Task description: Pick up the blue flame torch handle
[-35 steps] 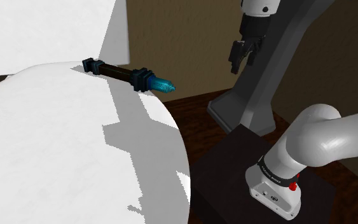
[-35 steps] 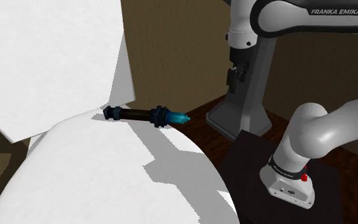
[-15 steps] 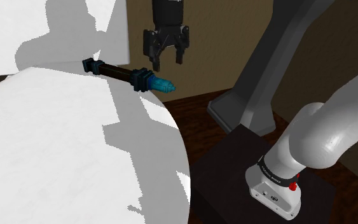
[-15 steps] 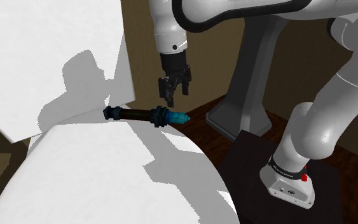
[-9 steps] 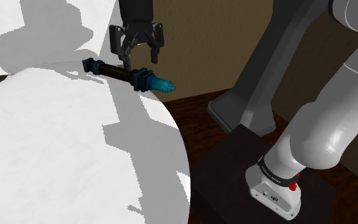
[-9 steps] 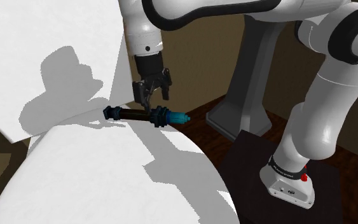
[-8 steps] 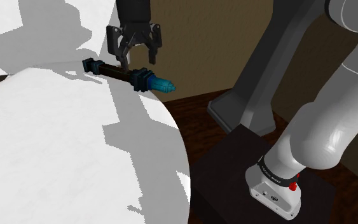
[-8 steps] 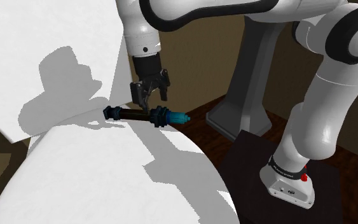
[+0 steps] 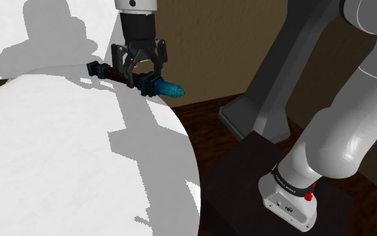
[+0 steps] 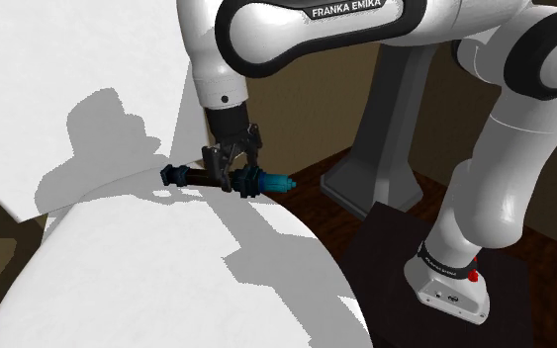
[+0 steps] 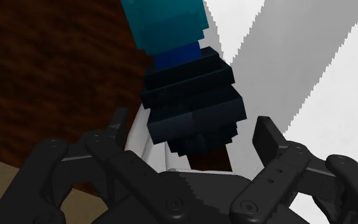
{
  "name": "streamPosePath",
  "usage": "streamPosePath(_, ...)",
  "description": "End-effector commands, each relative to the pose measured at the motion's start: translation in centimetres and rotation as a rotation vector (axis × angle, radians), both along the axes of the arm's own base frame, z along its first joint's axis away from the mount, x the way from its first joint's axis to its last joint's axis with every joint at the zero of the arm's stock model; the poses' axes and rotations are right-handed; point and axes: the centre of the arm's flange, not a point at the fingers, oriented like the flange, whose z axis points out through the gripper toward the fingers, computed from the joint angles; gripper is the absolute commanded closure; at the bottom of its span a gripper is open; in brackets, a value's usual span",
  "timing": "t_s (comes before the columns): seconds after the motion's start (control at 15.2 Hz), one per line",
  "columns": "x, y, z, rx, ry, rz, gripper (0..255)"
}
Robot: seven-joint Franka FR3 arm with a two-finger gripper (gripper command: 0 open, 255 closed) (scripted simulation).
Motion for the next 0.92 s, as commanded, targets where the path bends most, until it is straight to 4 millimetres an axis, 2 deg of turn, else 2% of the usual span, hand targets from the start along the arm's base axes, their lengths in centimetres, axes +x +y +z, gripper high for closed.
streamPosePath(0.0, 0.0, 0.0, -0.2, 0.0, 0.0, 0.0, 255)
streamPosePath(0.59, 0.0, 0.0, -0.2, 0.0, 0.0, 0.0, 255)
streamPosePath(0.86, 0.0, 0.0, 1.9, 0.0, 0.0, 0.0, 255)
